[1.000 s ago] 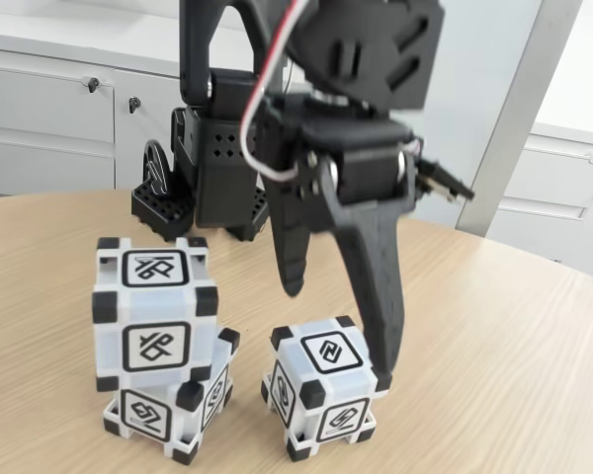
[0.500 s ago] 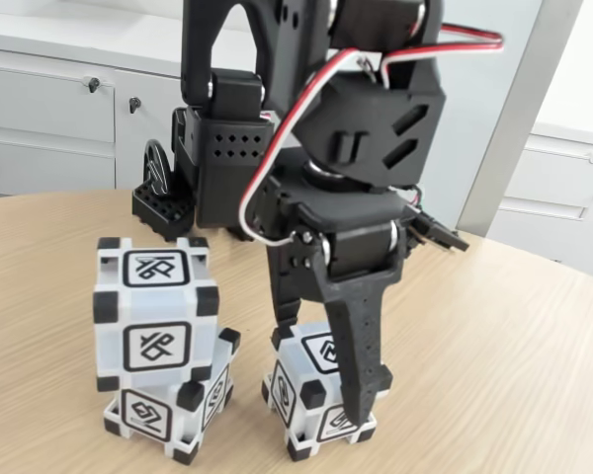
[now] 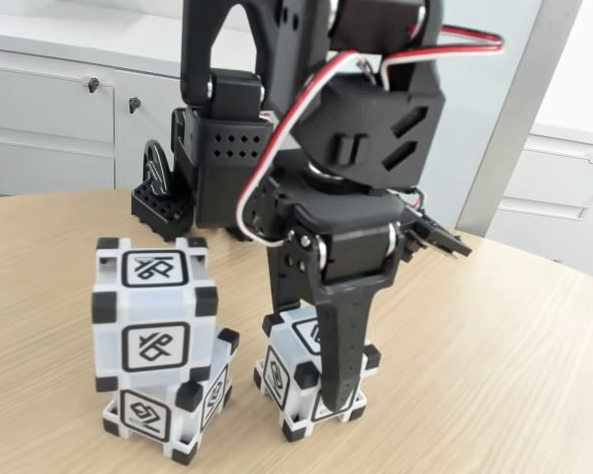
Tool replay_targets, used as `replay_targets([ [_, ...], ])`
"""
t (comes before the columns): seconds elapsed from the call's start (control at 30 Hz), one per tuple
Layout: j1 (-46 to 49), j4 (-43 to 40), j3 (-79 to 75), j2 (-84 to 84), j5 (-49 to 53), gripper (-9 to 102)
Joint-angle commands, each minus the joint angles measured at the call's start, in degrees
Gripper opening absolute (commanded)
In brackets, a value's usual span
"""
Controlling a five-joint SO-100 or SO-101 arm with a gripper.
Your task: Stack cubes from left to right.
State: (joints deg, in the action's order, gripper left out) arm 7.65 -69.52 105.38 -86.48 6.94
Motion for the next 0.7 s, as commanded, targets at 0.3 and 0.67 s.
replay_targets([
  [0.3,0.4,0.4,-2.0,-0.3,-0.9,19],
  [0.67,0.4,-0.4,-2.3,-1.5,-1.9,14],
])
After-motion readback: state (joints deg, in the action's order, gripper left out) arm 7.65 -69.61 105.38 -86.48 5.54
